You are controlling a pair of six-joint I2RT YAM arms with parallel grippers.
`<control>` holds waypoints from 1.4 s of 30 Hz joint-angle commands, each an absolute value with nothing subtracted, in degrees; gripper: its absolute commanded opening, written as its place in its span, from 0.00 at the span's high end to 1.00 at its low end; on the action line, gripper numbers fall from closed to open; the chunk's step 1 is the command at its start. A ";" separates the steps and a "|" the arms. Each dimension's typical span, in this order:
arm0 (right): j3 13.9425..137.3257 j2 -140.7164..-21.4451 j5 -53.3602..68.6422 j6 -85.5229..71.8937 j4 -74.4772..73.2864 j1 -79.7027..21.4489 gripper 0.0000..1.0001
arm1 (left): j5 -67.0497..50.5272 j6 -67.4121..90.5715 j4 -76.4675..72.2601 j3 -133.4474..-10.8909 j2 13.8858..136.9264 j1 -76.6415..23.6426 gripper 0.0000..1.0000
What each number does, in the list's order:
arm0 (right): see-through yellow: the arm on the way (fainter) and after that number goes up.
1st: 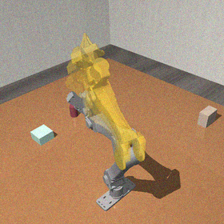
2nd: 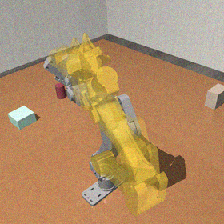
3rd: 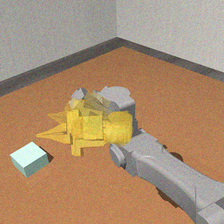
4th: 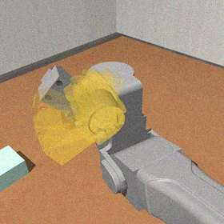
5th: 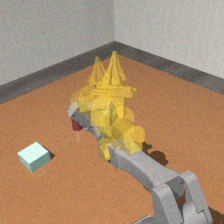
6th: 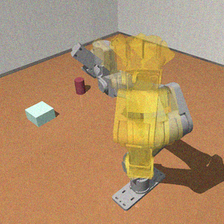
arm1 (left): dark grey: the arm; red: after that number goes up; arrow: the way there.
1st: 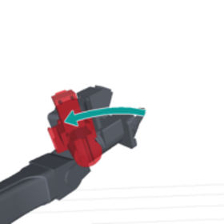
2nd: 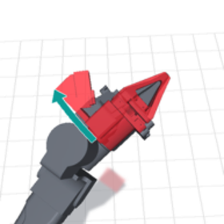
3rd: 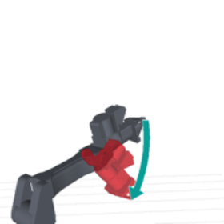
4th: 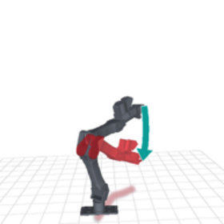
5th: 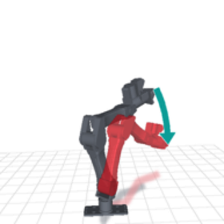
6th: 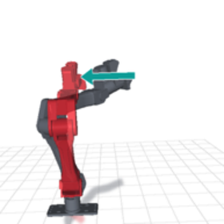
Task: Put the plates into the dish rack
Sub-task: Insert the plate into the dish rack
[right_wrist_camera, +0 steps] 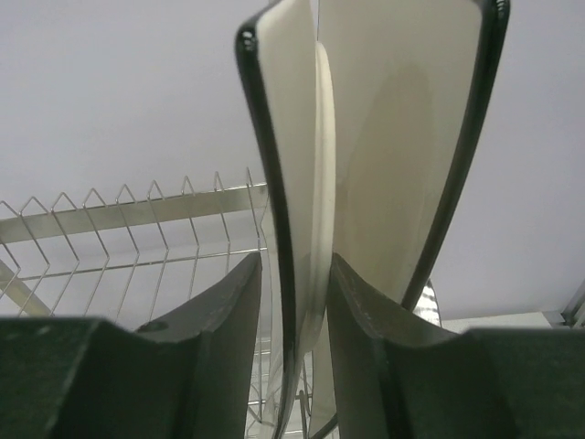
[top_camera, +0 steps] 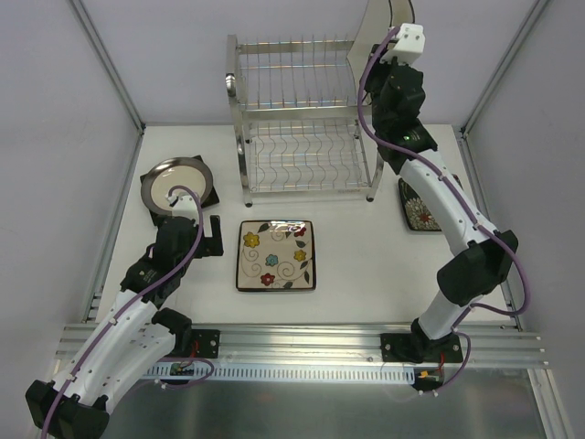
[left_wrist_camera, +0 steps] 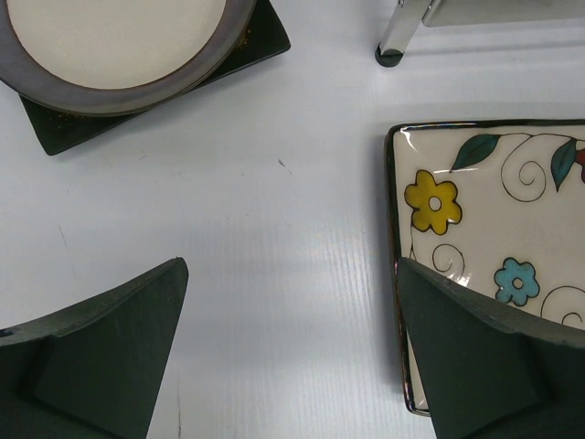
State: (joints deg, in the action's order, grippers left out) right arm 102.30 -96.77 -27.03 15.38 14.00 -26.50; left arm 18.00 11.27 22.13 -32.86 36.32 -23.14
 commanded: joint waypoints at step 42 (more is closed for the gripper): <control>92.55 -74.55 -19.43 5.10 -5.88 -27.86 0.00 | 15.29 10.99 20.57 -32.96 35.07 -22.33 0.01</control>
State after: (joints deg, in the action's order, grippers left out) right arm 93.01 -79.77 -21.65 8.05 -3.73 -27.44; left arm 16.62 11.27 21.89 -32.86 35.16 -23.14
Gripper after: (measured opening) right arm 0.993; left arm 0.990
